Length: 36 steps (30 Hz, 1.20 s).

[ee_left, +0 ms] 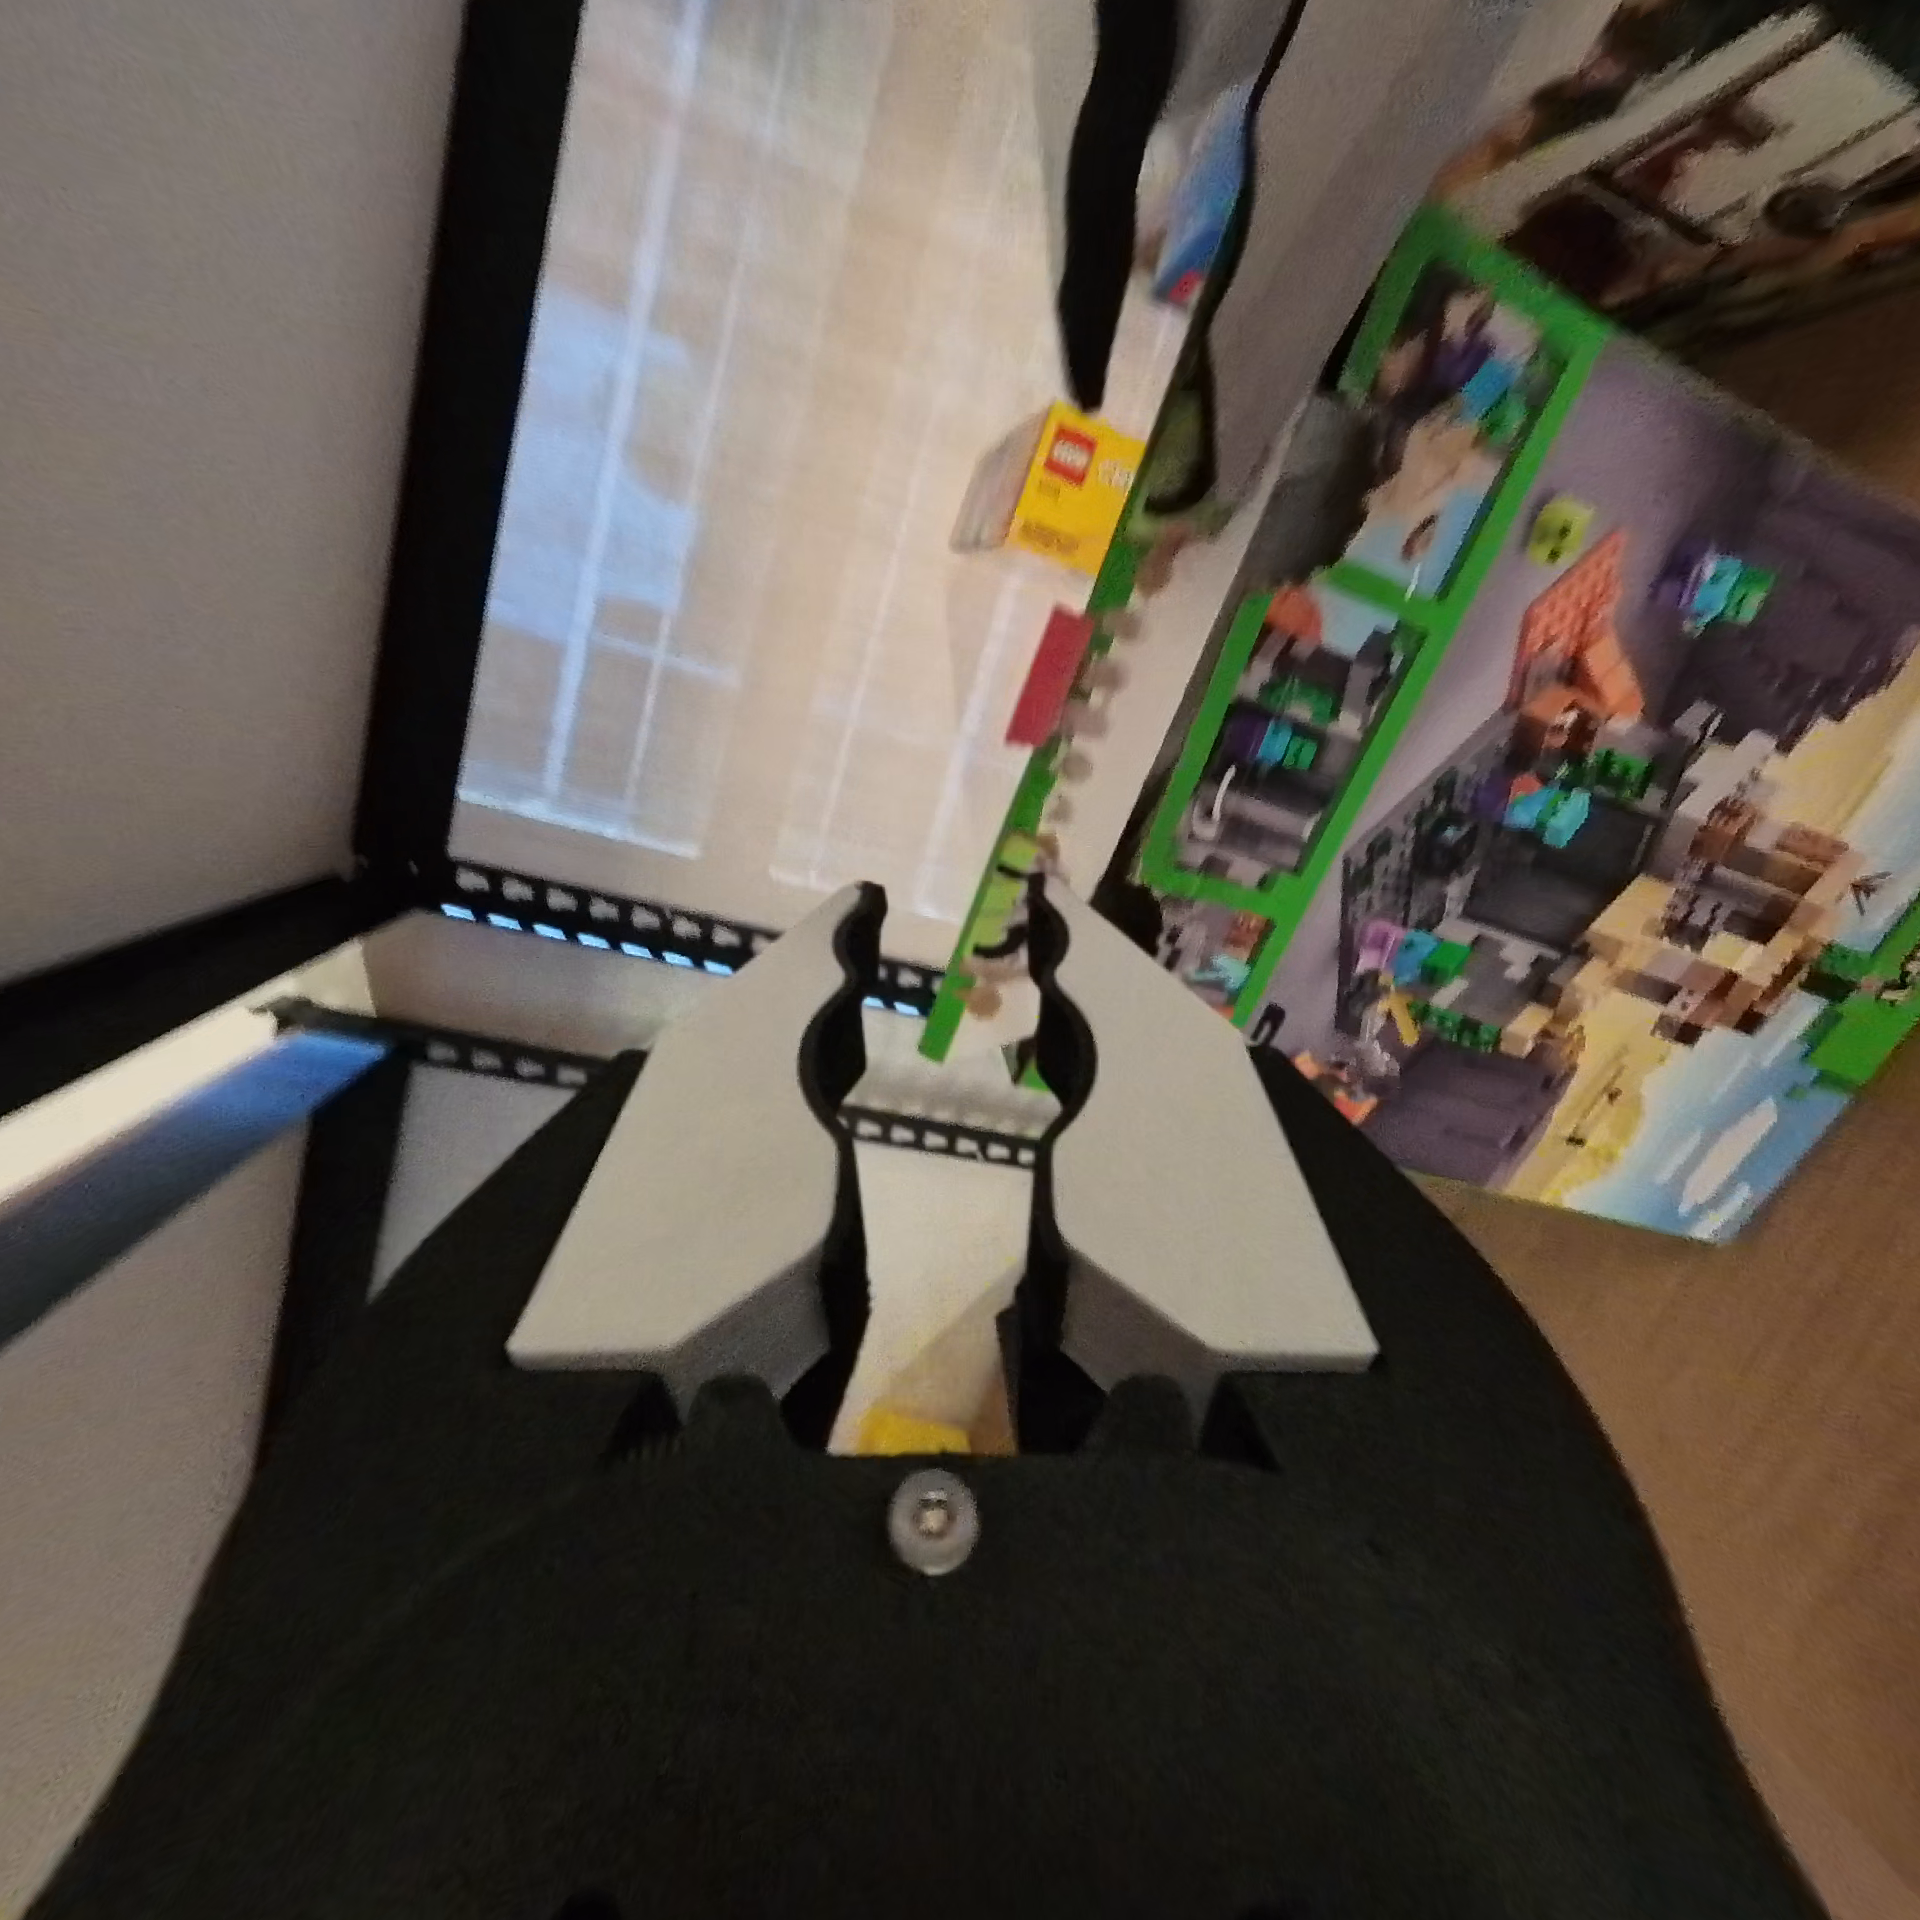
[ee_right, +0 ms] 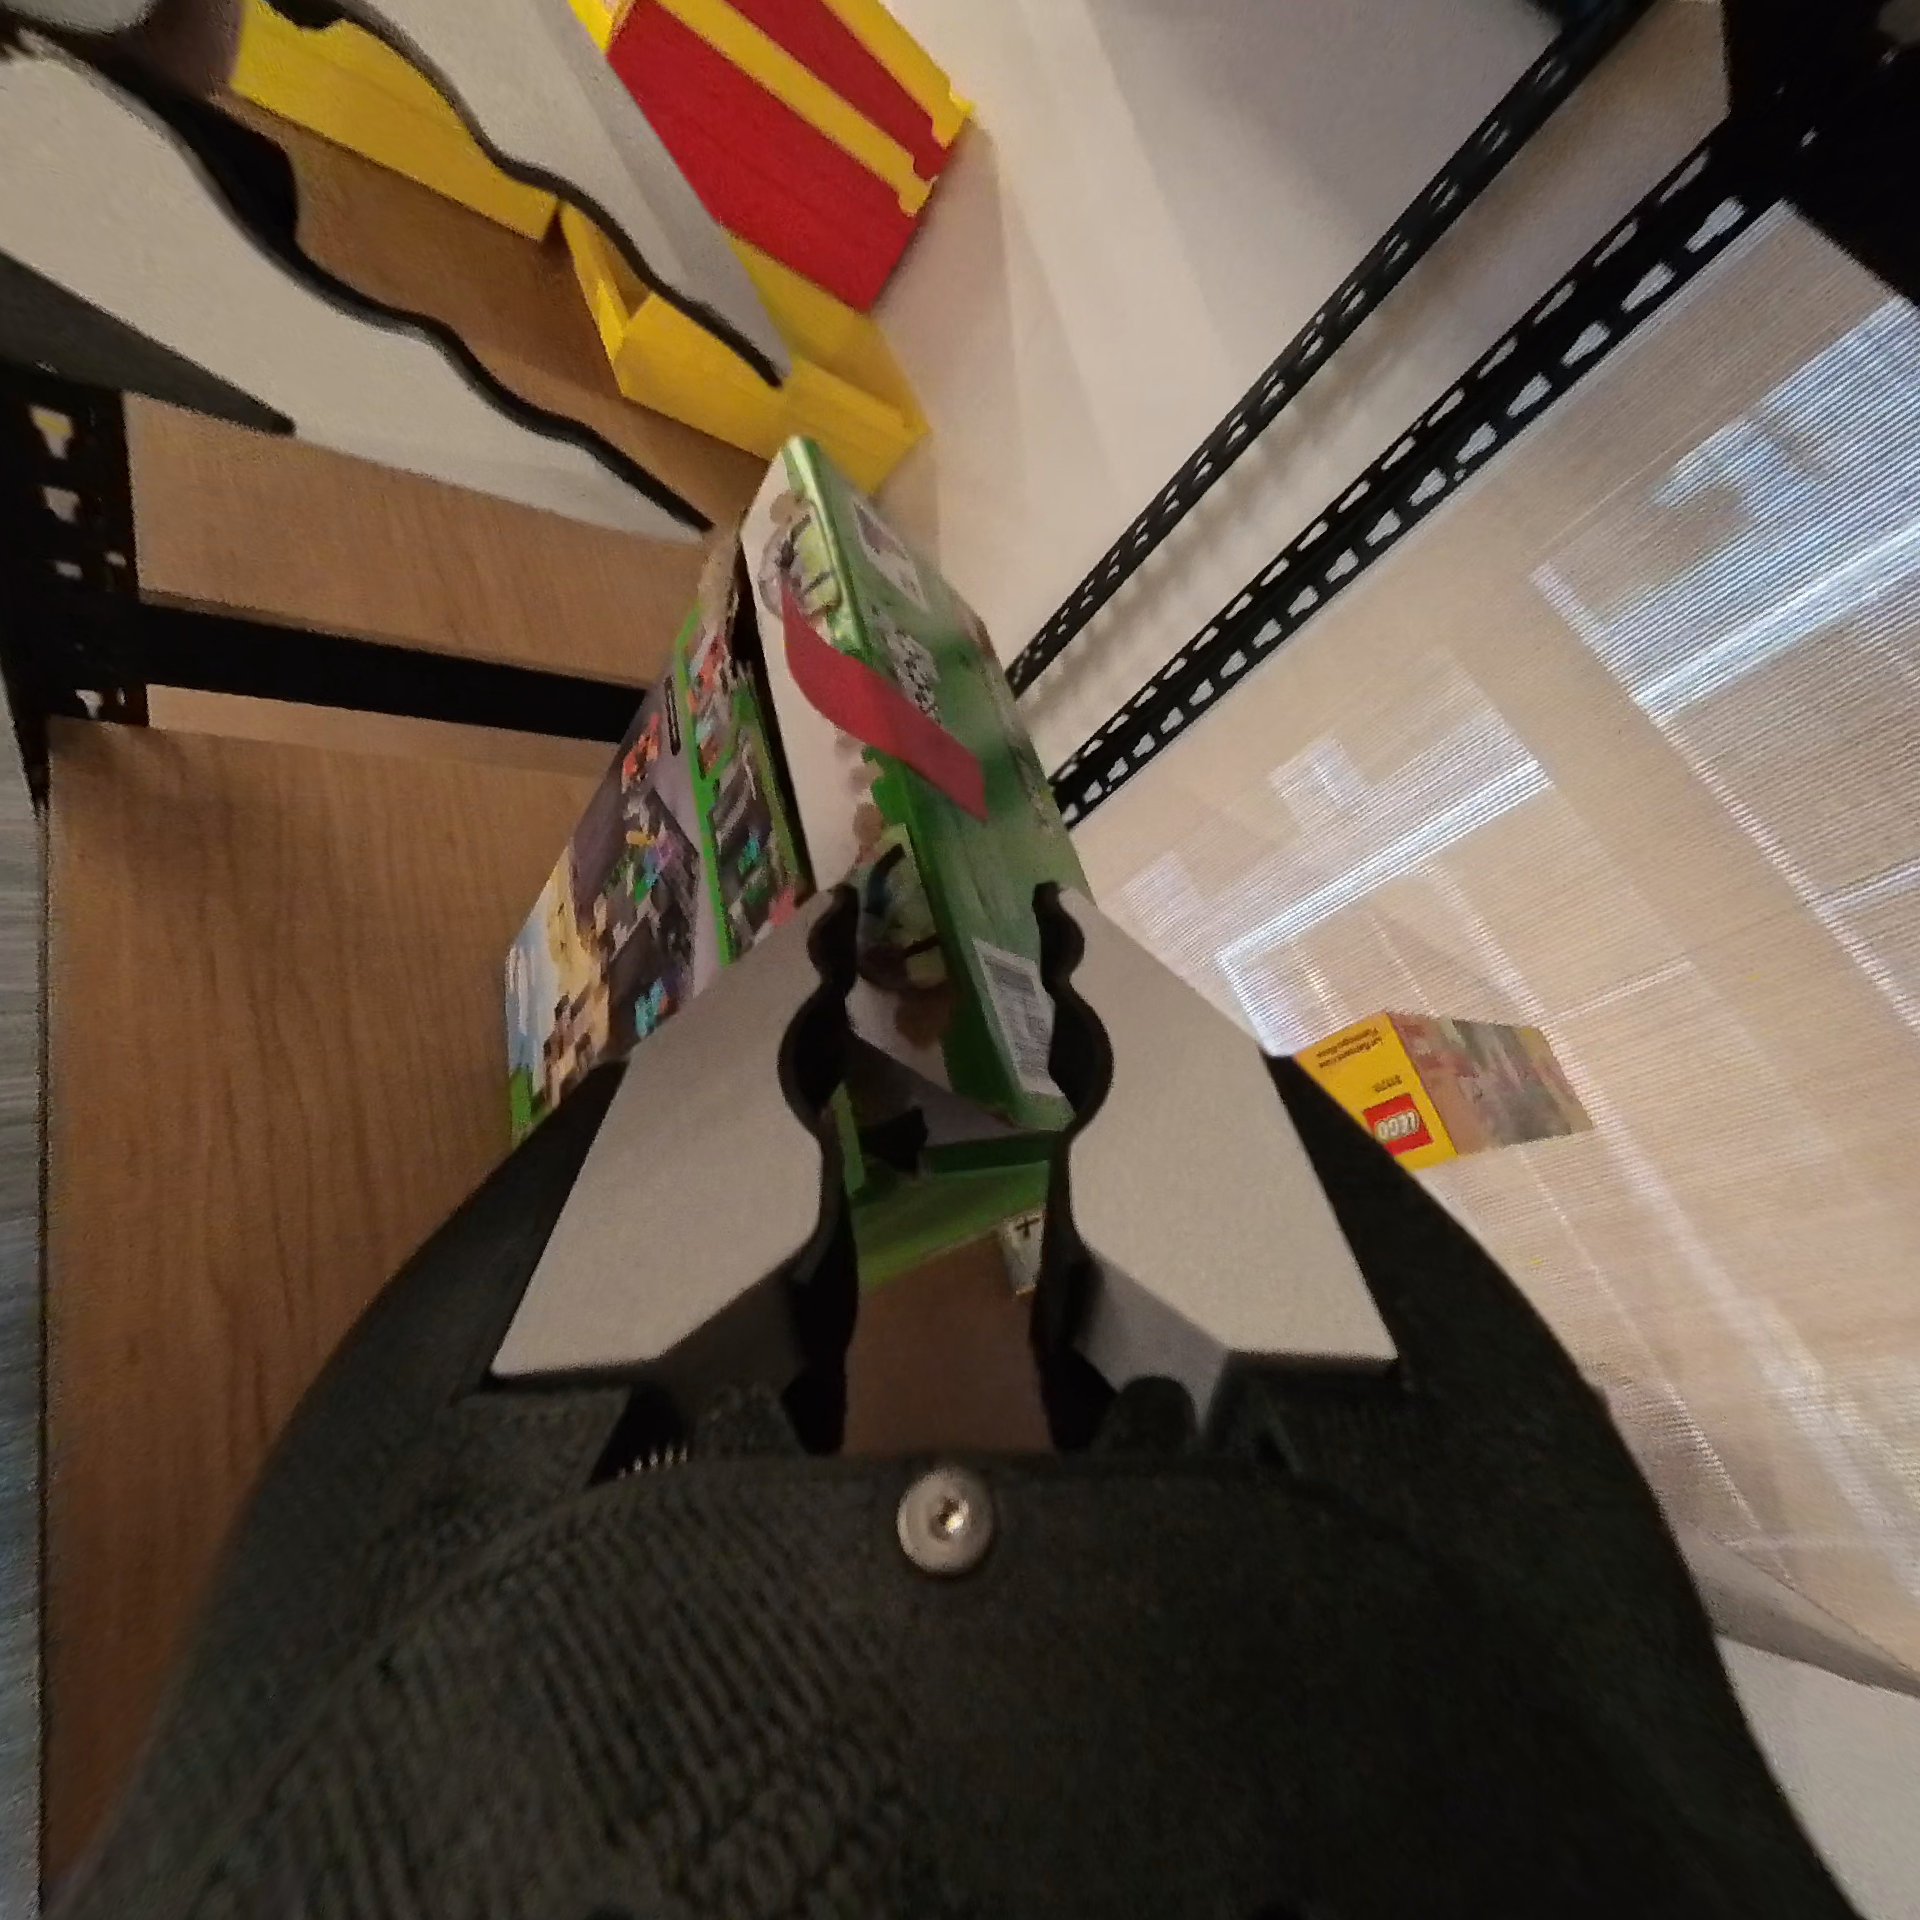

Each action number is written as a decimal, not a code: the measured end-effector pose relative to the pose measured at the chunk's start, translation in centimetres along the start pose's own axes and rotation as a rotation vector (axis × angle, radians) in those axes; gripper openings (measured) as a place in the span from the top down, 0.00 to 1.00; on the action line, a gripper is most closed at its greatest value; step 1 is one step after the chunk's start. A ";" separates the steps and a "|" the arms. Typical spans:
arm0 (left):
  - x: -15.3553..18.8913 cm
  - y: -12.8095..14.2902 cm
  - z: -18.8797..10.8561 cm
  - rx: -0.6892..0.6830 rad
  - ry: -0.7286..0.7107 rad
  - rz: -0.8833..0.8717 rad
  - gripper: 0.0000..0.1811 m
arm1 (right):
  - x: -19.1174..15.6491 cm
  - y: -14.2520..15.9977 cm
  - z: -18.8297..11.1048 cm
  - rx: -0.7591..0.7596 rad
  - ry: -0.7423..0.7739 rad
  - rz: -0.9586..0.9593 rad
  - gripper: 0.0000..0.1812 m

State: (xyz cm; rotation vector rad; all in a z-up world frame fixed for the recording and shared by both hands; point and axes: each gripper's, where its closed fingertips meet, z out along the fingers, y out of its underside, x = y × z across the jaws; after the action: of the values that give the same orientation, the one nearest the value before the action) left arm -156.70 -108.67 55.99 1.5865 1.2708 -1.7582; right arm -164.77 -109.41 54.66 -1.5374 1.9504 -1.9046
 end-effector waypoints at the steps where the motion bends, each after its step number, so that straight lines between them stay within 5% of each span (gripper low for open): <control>1: 0.0 0.8 0.3 -0.029 0.009 -0.024 0.86 | 0.1 0.3 0.2 -0.015 -0.004 0.000 0.82; 16: 2.9 2.6 3.1 -0.110 0.199 -0.118 0.92 | -1.6 1.8 1.0 -0.127 -0.104 -0.008 0.88; 23: 3.1 2.7 3.1 -0.118 0.186 -0.126 0.92 | -2.6 0.4 0.7 -0.033 -0.176 0.048 0.80; 30: 3.2 2.7 3.1 -0.120 0.184 -0.114 0.92 | -2.2 0.7 2.4 -0.043 0.030 -0.123 0.79; 36: 3.2 1.1 1.8 -0.060 0.156 -0.066 0.83 | -2.3 0.9 2.4 -0.063 0.049 -0.176 0.83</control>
State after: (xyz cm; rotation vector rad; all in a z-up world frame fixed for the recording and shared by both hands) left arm -157.46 -109.94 52.46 1.6930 1.4503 -1.6459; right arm -162.70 -109.99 51.99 -1.7502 1.9735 -1.9803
